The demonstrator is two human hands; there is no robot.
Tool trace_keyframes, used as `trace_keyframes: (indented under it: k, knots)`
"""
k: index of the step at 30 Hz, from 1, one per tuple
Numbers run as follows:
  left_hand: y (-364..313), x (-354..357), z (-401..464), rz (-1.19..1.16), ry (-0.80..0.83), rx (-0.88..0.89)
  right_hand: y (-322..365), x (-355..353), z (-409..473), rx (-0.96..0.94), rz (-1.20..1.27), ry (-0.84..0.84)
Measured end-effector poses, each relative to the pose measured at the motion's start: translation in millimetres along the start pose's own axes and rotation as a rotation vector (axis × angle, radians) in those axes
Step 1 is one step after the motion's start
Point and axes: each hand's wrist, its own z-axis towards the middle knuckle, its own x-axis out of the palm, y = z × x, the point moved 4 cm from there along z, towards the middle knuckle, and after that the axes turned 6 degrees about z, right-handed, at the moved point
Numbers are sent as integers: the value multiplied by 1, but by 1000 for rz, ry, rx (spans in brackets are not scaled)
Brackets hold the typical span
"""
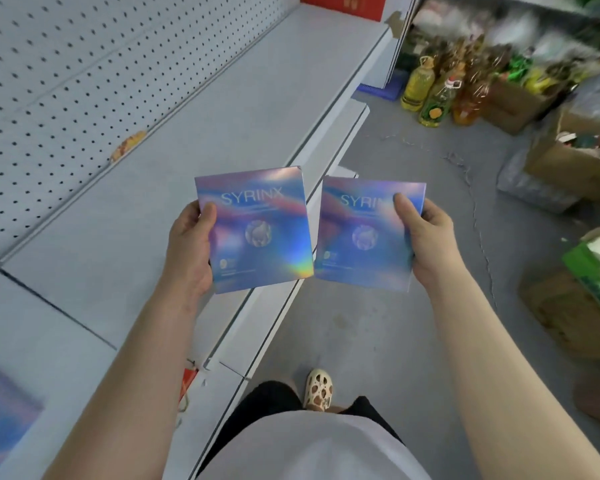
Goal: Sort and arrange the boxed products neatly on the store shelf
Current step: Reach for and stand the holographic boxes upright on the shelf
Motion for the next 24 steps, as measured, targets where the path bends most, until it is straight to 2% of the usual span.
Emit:
trace_keyframes:
  k: [8,24]
  knots:
    - [-11,91,95,-63,-53,0,51,-5,145,-16,10,20]
    - [-51,222,333,-61,-188,37,128,47,439,-26,5,129]
